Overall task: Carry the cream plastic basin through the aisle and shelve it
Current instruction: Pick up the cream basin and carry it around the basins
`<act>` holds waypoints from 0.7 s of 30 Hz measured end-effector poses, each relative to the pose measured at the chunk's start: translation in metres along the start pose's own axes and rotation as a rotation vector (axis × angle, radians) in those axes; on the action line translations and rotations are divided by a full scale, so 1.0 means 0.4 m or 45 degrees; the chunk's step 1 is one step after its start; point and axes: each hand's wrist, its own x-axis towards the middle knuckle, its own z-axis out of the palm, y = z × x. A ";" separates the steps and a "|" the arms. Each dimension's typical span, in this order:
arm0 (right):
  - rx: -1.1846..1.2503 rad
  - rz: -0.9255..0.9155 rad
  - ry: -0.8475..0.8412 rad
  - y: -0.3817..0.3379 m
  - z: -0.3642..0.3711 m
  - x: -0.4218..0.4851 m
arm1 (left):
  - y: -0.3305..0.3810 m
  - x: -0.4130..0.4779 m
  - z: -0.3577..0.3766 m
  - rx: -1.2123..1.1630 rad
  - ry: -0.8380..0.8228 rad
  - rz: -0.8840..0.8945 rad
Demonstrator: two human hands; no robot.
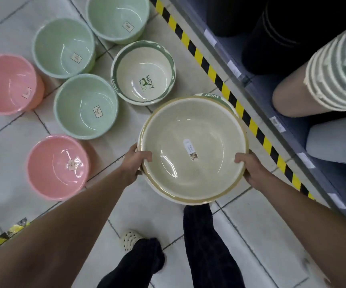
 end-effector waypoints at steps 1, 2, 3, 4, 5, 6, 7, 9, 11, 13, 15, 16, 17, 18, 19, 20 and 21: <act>-0.002 -0.001 -0.008 -0.016 -0.011 0.028 | 0.008 0.022 0.024 -0.004 0.002 -0.002; -0.005 -0.004 -0.011 -0.029 -0.023 0.057 | 0.013 0.045 0.045 -0.009 0.005 -0.006; -0.008 -0.012 -0.015 -0.038 -0.034 0.088 | 0.019 0.067 0.066 -0.009 0.002 -0.010; -0.009 -0.017 -0.011 -0.044 -0.045 0.120 | 0.025 0.090 0.085 -0.006 -0.003 -0.014; -0.006 -0.021 -0.003 -0.048 -0.054 0.152 | 0.030 0.115 0.101 0.001 -0.011 -0.017; -0.004 -0.019 0.008 -0.050 -0.062 0.184 | 0.034 0.142 0.114 0.001 -0.015 -0.015; -0.003 -0.022 0.017 -0.052 -0.067 0.216 | 0.039 0.171 0.126 -0.006 -0.013 -0.013; 0.016 -0.033 0.041 -0.050 -0.077 0.282 | 0.047 0.243 0.147 -0.002 -0.026 -0.006; 0.032 -0.053 0.054 -0.043 -0.082 0.335 | 0.053 0.300 0.158 0.021 -0.037 0.012; 0.055 -0.063 0.077 -0.031 -0.092 0.400 | 0.049 0.367 0.172 0.017 -0.029 0.028; 0.051 -0.061 0.094 -0.029 -0.095 0.453 | 0.057 0.419 0.184 0.022 -0.029 0.039; 0.048 -0.060 0.094 -0.025 -0.095 0.475 | 0.061 0.442 0.190 0.040 -0.030 0.041; 0.053 -0.063 0.092 -0.022 -0.095 0.495 | 0.064 0.464 0.197 0.052 -0.030 0.045; 0.058 -0.068 0.094 -0.020 -0.095 0.512 | 0.068 0.483 0.205 0.059 -0.033 0.047; 0.069 -0.068 0.105 -0.014 -0.095 0.527 | 0.070 0.500 0.211 0.065 -0.034 0.046; 0.074 -0.068 0.112 -0.008 -0.096 0.542 | 0.073 0.516 0.216 0.076 -0.034 0.049; 0.074 -0.068 0.113 -0.004 -0.096 0.555 | 0.077 0.532 0.219 0.086 -0.036 0.053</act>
